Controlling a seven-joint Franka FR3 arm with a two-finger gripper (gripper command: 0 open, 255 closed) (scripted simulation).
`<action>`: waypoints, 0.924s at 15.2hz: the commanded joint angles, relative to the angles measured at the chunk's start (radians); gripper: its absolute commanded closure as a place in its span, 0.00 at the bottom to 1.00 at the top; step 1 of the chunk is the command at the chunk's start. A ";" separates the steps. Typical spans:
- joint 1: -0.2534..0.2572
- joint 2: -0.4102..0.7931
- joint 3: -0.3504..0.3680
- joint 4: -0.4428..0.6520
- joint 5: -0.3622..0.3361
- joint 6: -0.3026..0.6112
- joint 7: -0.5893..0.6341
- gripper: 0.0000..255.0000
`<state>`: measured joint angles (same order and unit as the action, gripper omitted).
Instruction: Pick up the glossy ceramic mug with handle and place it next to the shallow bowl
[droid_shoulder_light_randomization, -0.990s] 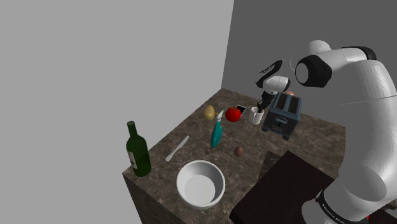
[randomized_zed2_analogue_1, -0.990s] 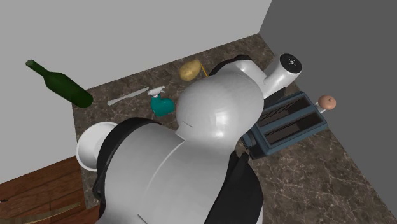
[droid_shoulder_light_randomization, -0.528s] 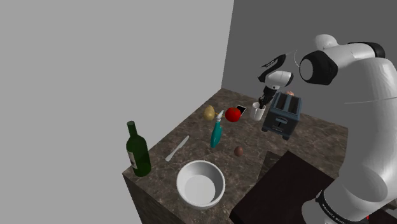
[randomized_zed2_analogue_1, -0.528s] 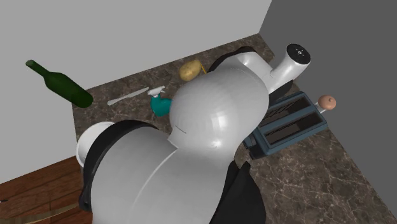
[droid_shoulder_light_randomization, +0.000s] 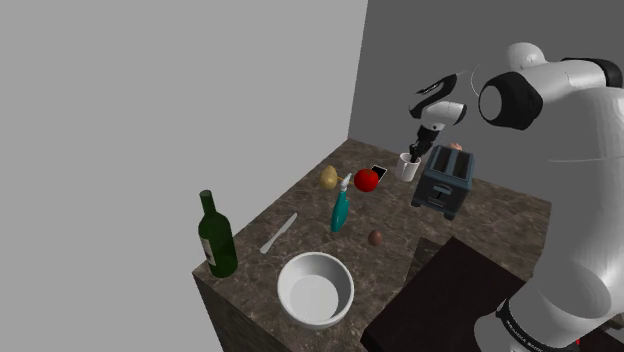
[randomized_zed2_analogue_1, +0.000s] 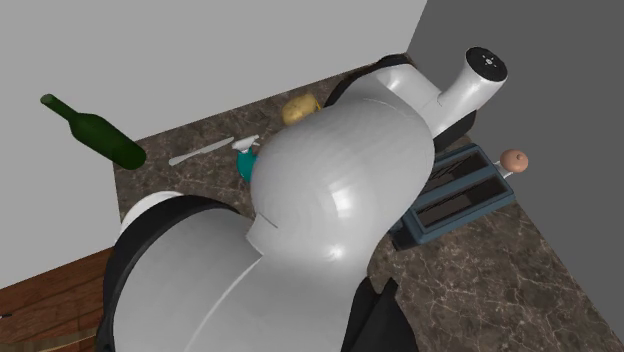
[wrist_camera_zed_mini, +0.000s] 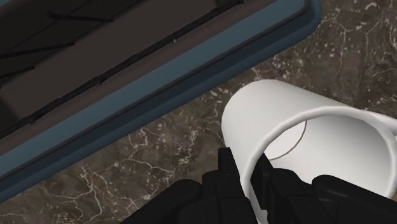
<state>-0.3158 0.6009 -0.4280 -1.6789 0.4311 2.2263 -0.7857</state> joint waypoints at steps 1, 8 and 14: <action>0.005 -0.016 -0.006 0.000 -0.008 -0.015 0.007 1.00; 0.015 -0.065 -0.024 0.022 -0.039 -0.081 0.030 1.00; 0.088 -0.154 -0.033 -0.075 -0.074 -0.059 0.093 1.00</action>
<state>-0.2462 0.4678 -0.4596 -1.7211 0.3640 2.1524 -0.7065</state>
